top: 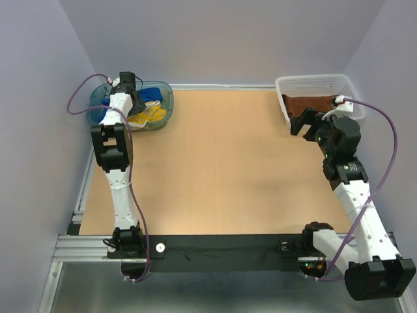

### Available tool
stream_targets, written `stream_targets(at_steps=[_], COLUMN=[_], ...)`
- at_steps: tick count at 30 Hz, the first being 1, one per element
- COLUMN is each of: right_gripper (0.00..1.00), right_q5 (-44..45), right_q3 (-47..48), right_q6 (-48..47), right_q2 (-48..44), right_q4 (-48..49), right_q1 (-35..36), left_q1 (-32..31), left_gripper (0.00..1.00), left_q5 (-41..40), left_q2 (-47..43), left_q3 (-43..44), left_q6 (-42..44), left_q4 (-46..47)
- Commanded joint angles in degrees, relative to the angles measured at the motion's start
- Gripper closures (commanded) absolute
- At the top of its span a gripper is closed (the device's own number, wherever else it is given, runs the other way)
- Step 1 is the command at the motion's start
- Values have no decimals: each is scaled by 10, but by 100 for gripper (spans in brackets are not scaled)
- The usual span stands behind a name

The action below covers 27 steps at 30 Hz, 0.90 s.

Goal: Fold and stack the towels
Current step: Grab crumpled towel

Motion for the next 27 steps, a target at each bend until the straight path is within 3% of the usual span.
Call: stream_targets(at_steps=[1,2,4,5,7,8,10,12,16,17,20,27], right_gripper=[0,0,0,0,0,0,0,0,0,0,0,0], right_q5=[17,17,17,17,15,14,9,9,9,9,10,15], right_q3=[-8,-7,-9,-10,-10,-10,-10,-11,-13,-14,-18,-21], right_q6=[-16,-18,-20,-21,-22,-23,-20,-20,-21,-20,-22,-25], right_q2=[-20,-25,-28,-32,-33,-35,-36,-38,-48,-50,-53,-50], right_q4=[46,47,46,47,46,47,46,47,47,47,47,48], right_q1=[8,9,9,10,10,10,10,10,11,11,10,14], left_q1=[2,2,2,2,2,2,2,2,2,1,-2,-23], left_gripper=[23,27,45,60,70,85,96,100,100,96,60,28], left_q5=[14,17,23,25,33,35,38,40,69,74,94,134], left_q2=[1,6,5,-2,-14,-29,-49,-62,-89,-100,-123,-125], left_q3=[-7,-8,-10,-17,-26,-37,-48,-55,-68,-73,-85,-92], left_q6=[-4,-4,-5,-1,2,7,11,16,20,19,21,60], left_q4=[-20,-21,-21,-16,-6,5,15,22,30,31,39,39])
